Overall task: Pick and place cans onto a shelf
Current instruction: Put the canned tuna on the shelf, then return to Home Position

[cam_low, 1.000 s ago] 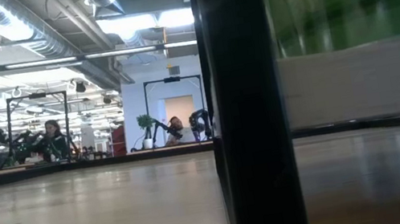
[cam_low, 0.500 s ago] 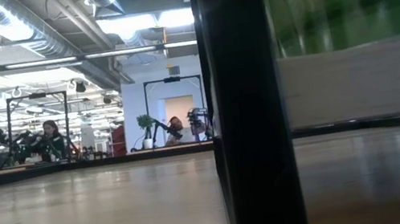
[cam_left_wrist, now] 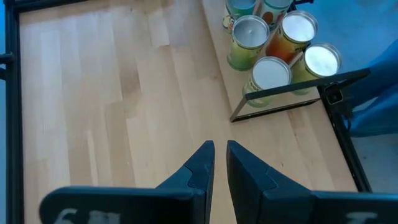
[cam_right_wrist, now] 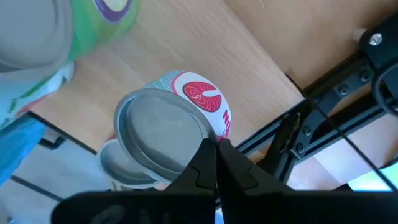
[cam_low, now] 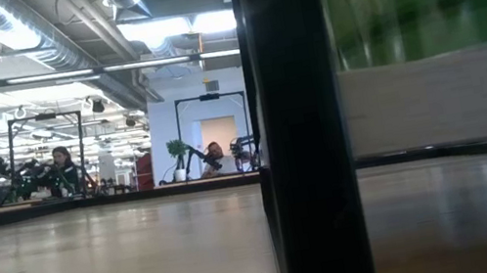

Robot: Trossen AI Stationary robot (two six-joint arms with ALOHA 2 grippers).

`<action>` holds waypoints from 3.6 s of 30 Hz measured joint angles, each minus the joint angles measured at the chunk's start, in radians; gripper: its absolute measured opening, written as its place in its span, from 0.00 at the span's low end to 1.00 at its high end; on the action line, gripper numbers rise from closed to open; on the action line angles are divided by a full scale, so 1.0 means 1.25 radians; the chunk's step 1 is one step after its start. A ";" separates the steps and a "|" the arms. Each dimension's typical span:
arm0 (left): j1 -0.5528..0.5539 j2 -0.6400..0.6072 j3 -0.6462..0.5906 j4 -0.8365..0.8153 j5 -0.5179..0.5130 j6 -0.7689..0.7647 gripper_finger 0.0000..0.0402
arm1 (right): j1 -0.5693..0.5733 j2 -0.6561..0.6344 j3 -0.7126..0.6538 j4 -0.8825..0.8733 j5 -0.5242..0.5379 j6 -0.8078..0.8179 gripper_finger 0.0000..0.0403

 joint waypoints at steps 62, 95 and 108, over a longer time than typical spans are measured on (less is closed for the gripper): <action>0.000 -0.033 0.001 0.013 -0.052 -0.049 0.09 | -0.033 0.030 0.359 -0.197 0.426 -0.214 0.03; 0.000 -0.396 0.000 -0.091 -0.166 -0.106 0.00 | -0.089 -0.246 0.473 -0.255 0.872 -0.538 0.00; 0.000 -0.721 -0.167 -0.065 -0.058 -0.111 0.00 | -0.088 -0.490 0.303 -0.065 0.738 -0.788 0.00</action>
